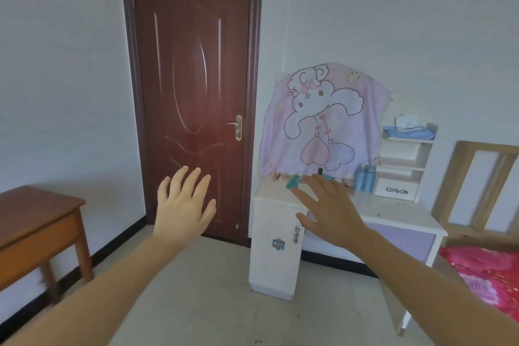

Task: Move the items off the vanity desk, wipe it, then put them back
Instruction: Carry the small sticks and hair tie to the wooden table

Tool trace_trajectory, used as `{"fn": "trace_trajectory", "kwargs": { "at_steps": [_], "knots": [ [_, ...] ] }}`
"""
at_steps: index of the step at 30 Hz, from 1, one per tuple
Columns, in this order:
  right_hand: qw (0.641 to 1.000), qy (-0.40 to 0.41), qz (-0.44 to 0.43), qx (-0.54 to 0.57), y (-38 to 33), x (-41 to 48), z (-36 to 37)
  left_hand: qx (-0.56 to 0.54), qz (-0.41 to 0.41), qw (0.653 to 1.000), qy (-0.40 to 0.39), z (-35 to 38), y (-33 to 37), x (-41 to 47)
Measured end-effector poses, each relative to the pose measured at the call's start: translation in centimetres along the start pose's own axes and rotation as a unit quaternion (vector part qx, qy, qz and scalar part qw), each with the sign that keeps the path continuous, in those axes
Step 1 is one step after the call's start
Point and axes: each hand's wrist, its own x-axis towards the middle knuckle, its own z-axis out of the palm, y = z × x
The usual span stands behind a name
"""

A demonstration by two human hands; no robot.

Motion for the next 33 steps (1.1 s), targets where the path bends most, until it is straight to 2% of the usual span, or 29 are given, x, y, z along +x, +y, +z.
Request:
{"fn": "trace_trajectory", "kwargs": {
  "at_steps": [6, 11, 15, 19, 23, 33],
  "knots": [
    [0.999, -0.033, 0.034, -0.002, 5.6, 2.9, 8.0, -0.015, -0.004, 1.000, -0.019, 7.9, -0.5, 8.0],
    [0.999, -0.029, 0.035, 0.006, 10.8, 7.7, 14.5, 0.011, 0.028, 1.000, -0.005, 13.5, 0.3, 15.5],
    [0.996, -0.038, 0.067, 0.039, 12.5, 11.0, 20.5, 0.016, 0.035, 0.999, 0.007, 19.0, 0.4, 19.1],
    [0.998, -0.050, 0.026, 0.030, 13.0, 11.7, 27.4, 0.025, 0.024, 0.999, -0.035, 26.0, 0.0, 21.0],
    [0.995, -0.069, 0.056, 0.042, 15.4, 14.1, 33.3, -0.002, -0.006, 0.997, -0.080, 32.7, -0.5, 23.6],
    [0.979, -0.136, 0.143, 0.044, 21.2, 22.3, 47.5, -0.053, 0.006, 0.991, -0.124, 47.9, -2.8, 35.5]
  ]
}}
